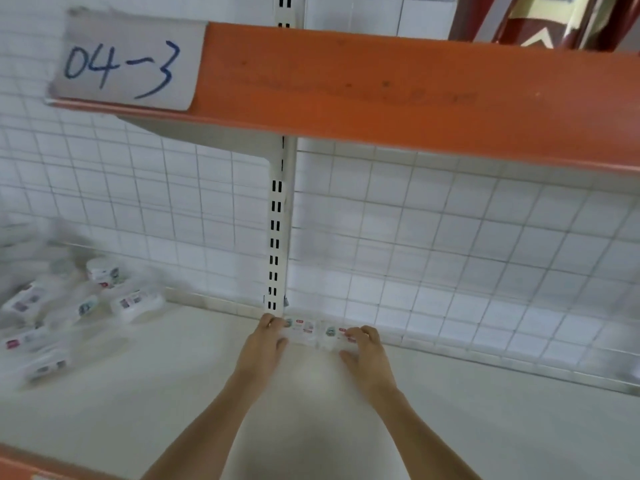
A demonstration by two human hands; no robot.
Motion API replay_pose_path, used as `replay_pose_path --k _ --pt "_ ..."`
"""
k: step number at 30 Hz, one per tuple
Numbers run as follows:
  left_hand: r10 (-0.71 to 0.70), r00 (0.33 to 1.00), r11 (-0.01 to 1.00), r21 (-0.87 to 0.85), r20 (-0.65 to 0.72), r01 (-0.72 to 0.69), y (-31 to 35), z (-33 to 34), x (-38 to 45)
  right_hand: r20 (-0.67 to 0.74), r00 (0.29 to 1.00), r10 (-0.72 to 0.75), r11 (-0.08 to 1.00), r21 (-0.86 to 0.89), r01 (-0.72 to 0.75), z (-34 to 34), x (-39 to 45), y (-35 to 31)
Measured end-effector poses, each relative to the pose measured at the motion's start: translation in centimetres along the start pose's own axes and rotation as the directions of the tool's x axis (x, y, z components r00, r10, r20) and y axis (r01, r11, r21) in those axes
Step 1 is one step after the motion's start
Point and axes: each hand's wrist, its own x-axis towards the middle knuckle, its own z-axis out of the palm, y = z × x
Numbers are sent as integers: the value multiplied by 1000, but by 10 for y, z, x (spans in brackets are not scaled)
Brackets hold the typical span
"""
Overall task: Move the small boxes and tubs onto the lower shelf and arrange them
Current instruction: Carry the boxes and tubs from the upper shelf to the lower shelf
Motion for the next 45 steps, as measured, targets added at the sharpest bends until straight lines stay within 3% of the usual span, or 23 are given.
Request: replay_pose_path --k 8,12,17,23,26,30,36,40,45 --pt "-74 997 982 -179 -33 67 0 5 6 -13 993 115 992 -60 -115 5 4 -7" --pt "-70 996 964 -255 49 80 -4 -2 4 17 988 152 984 -95 -150 -5 -16 -16" --pt "163 984 976 -154 71 -151 -7 -36 -24 -131 991 39 983 -174 -62 -39 -71 -34" --pt "384 912 916 65 142 -396 -6 -95 -96 -169 986 18 992 -120 -39 -62 -162 -45" --pt "429 896 884 153 114 -443 -14 -115 -137 -151 988 12 981 -189 -41 -67 -207 -44" --pt "405 913 878 258 47 -403 -28 -146 -192 -182 978 -100 918 -396 20 -76 -255 -48" --pt "257 966 904 363 -39 -225 -46 -190 -287 -87 982 -169 881 -460 111 -70 -316 -79" --pt "99 994 925 373 -39 -77 -67 -217 -361 37 981 -190 904 -384 189 -35 -342 -100" --pt "-112 989 878 457 -94 143 -83 -264 -440 153 967 -205 935 -261 240 18 -354 -147"
